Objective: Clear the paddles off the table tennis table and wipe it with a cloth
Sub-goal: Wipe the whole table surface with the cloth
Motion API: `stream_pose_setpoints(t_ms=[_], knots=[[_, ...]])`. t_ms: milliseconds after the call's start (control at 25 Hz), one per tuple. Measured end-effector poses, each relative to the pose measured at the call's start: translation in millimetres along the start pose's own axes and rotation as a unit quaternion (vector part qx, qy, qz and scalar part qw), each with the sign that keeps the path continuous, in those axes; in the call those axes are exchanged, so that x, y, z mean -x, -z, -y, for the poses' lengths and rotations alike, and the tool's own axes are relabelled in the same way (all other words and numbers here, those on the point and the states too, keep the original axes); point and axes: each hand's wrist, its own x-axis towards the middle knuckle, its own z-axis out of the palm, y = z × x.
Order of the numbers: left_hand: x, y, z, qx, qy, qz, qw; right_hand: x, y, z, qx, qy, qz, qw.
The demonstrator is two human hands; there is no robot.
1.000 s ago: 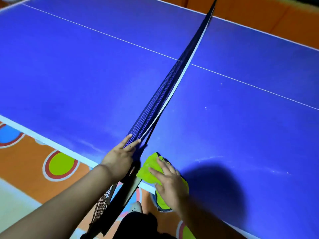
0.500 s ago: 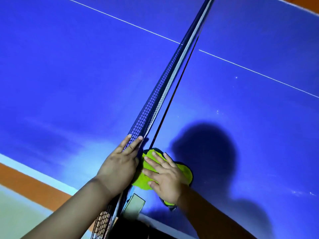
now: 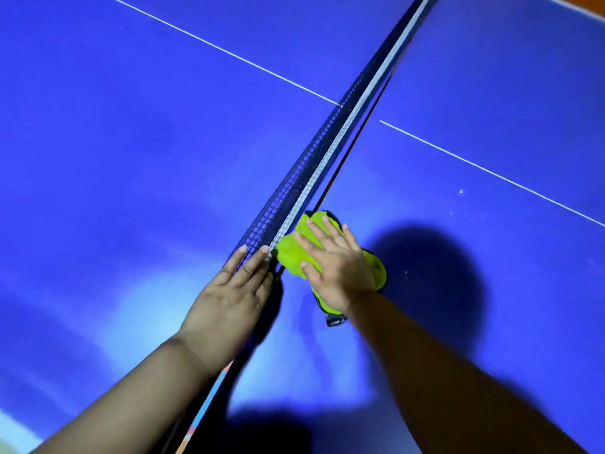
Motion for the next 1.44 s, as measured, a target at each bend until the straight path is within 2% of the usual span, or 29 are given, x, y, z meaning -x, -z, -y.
stream_pose_setpoints(t_ms=[120, 240, 360, 560, 720, 840, 1000, 1200, 1280, 1440], knots=[[-54.7, -1.9, -5.3, -0.047, -0.026, 0.037, 0.998, -48.3, 14.3, -47.5, 0.018, -0.029, 0.0, 0.999], [-97.3, -3.2, -6.6, -0.125, -0.042, 0.11, 0.985, -85.5, 23.8, -84.7, 0.027, -0.05, 0.0, 0.998], [-125.7, 2.4, -5.8, -0.121, -0.041, 0.187, 0.974, -122.7, 33.5, -126.6, 0.033, -0.074, 0.008, 0.997], [-139.1, -3.0, 0.9, -0.114, -0.027, 0.252, 0.961, -177.2, 52.5, -186.7, 0.03, -0.094, 0.007, 0.995], [-144.3, 1.0, -1.7, -0.108, -0.015, 0.296, 0.949, -169.9, 69.2, -232.6, 0.015, -0.192, -0.018, 0.981], [-144.3, 5.1, -3.1, -0.113, -0.009, 0.308, 0.944, -139.8, 71.1, -237.4, 0.009, -0.214, -0.014, 0.977], [-145.6, 12.2, -10.0, -0.121, -0.004, 0.299, 0.946, -89.6, 62.9, -203.7, 0.008, -0.213, -0.014, 0.977], [-140.4, 20.5, -10.8, -0.138, -0.008, 0.26, 0.955, -19.4, 41.7, -132.9, 0.016, -0.15, -0.018, 0.988], [-131.3, 20.0, -12.9, -0.149, -0.016, 0.213, 0.966, 12.4, 30.0, -98.3, 0.014, -0.128, -0.023, 0.991], [-83.8, 16.5, -34.5, -0.112, 0.008, 0.064, 0.992, 78.3, 9.9, -26.5, 0.031, -0.091, -0.032, 0.995]])
